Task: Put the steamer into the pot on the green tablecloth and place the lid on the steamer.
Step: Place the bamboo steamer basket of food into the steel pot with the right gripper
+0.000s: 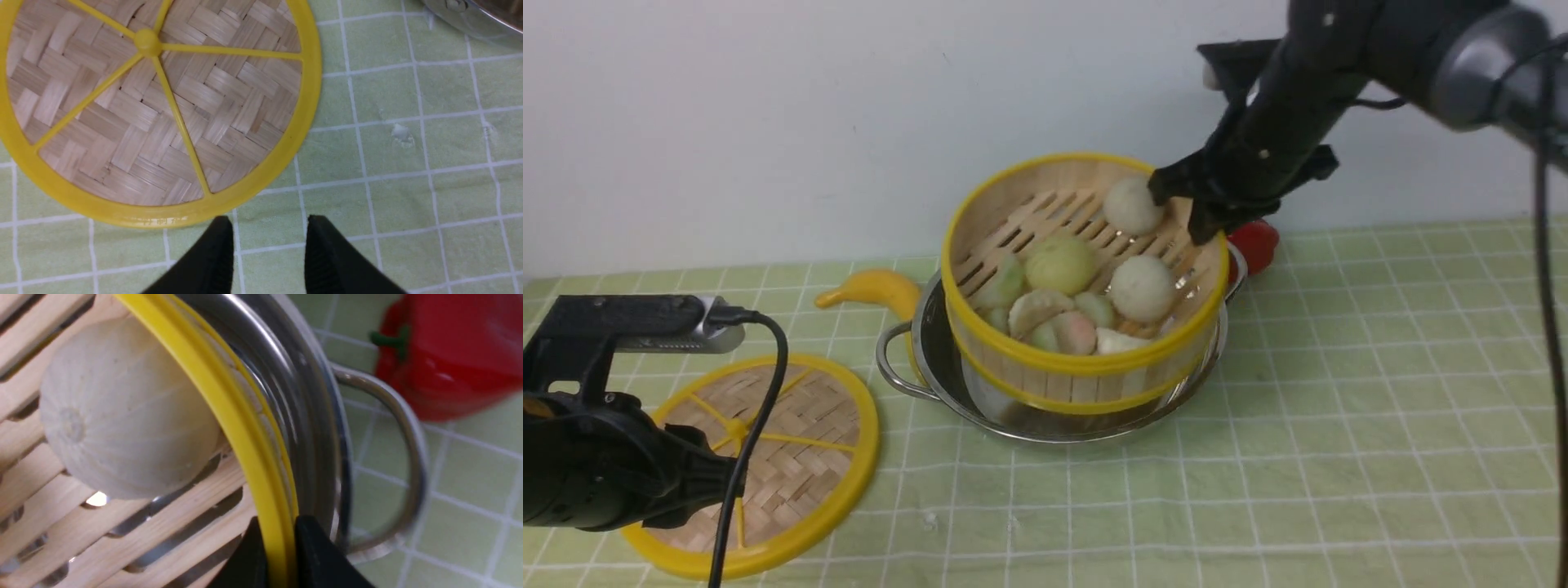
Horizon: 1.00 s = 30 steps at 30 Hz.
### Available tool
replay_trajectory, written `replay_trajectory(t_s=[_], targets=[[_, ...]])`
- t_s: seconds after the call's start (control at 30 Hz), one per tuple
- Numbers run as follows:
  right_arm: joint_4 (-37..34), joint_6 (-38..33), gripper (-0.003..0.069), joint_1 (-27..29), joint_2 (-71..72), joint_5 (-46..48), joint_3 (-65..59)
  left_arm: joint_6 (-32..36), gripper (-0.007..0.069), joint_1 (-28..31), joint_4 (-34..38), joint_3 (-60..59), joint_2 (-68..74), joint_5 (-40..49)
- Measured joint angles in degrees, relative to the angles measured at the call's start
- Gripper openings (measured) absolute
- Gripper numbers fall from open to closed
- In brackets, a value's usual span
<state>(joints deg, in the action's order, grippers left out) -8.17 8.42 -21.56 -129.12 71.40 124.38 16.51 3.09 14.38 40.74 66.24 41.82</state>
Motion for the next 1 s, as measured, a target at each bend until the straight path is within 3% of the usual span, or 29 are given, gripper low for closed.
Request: replay_trajectory(t_s=[0.23,0.8,0.97,1.0], targets=[[1.7,0.6,0.0073,-0.3,-8.5,0.0,8.9,0.0,0.0243,0.0,0.0,0.0,0.0,0.0],[0.9,0.5,0.0087,-0.3,-13.0,0.3,9.9,0.0,0.0243,0.0,-0.6,0.0,0.0,-3.0],[-0.9,0.8,0.0202,-0.3,-12.9,-0.3,10.0,-0.5,0.0243,0.0,-3.0,0.0,0.0,-5.2],[-1.6,1.0,0.0271,-0.3,-12.7,-0.5,10.0,-1.8,0.0243,0.0,-3.6,0.0,0.0,-6.0]])
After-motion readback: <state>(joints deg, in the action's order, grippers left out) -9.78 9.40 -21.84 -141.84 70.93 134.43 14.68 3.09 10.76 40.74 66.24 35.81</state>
